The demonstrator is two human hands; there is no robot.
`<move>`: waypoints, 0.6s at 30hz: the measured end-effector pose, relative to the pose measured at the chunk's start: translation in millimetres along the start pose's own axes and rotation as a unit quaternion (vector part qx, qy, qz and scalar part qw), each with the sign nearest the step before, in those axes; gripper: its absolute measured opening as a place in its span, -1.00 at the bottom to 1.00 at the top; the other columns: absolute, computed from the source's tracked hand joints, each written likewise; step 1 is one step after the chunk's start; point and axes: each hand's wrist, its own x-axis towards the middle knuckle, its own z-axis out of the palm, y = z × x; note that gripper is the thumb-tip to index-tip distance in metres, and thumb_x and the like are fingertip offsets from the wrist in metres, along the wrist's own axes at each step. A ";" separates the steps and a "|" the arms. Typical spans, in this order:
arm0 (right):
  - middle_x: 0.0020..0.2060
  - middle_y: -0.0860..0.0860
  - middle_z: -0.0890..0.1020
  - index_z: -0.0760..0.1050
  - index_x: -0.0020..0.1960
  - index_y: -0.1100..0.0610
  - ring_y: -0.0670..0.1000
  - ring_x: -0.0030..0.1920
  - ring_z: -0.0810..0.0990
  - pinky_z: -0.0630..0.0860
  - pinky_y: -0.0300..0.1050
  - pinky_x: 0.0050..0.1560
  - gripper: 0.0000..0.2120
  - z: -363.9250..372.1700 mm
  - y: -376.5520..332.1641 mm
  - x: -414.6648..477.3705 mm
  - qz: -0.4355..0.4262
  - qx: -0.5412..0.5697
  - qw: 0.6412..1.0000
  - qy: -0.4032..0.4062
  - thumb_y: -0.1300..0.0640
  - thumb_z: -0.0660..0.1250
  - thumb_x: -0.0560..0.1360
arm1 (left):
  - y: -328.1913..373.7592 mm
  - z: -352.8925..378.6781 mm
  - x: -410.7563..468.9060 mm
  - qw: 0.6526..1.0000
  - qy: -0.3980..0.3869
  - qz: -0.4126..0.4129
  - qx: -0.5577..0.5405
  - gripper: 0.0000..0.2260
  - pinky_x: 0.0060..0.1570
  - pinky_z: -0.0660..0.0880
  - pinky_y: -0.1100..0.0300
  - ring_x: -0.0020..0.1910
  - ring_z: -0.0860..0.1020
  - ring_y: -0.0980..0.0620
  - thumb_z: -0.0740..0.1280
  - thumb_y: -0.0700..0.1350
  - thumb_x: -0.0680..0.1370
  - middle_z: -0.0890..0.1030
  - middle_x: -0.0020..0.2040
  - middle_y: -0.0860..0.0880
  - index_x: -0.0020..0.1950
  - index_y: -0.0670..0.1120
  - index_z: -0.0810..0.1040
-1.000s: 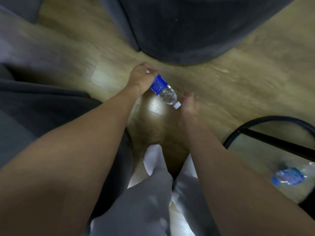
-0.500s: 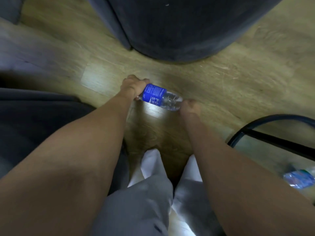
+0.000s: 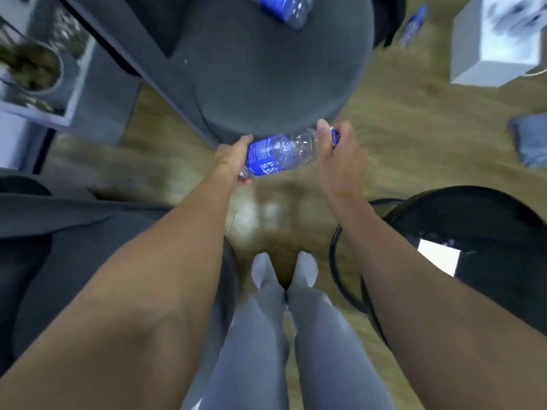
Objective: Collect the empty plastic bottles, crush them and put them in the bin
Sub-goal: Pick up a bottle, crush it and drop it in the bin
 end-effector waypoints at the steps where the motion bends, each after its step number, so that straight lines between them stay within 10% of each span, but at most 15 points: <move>1: -0.29 0.04 0.50 0.42 -0.08 0.17 0.14 -0.24 0.38 0.08 -0.13 -0.25 -0.69 -29.9 -23.3 -0.1 -0.007 -0.009 1.000 0.023 -0.07 0.16 0.64 | 23.9 -0.4 -28.5 1.000 0.008 0.020 -0.003 -0.59 -0.47 0.48 0.21 -0.33 0.59 -0.09 0.37 0.14 0.44 0.65 -0.10 -0.12 0.10 -0.15 0.60; 14: -0.23 0.14 0.52 0.37 -0.29 0.15 0.15 -0.15 0.39 0.18 -0.09 -0.19 -0.67 -399.4 -161.9 -73.6 0.122 0.019 0.941 0.316 0.02 0.14 0.59 | 200.1 100.4 -365.0 0.936 -0.161 0.313 0.006 -0.69 -0.57 0.45 0.21 -0.45 0.62 -0.10 0.41 0.16 0.34 0.64 -0.33 -0.07 -0.34 -0.09 0.57; 18: -0.15 0.20 0.59 0.55 -0.15 0.23 0.19 -0.03 0.52 0.35 -0.07 -0.10 -0.68 -492.9 -148.1 -132.4 0.186 0.039 0.906 0.378 0.05 0.14 0.58 | 184.1 156.3 -459.2 0.898 -0.254 0.359 0.014 -0.68 -0.56 0.48 0.21 -0.50 0.57 0.01 0.41 0.09 0.39 0.64 -0.29 -0.07 -0.15 -0.18 0.63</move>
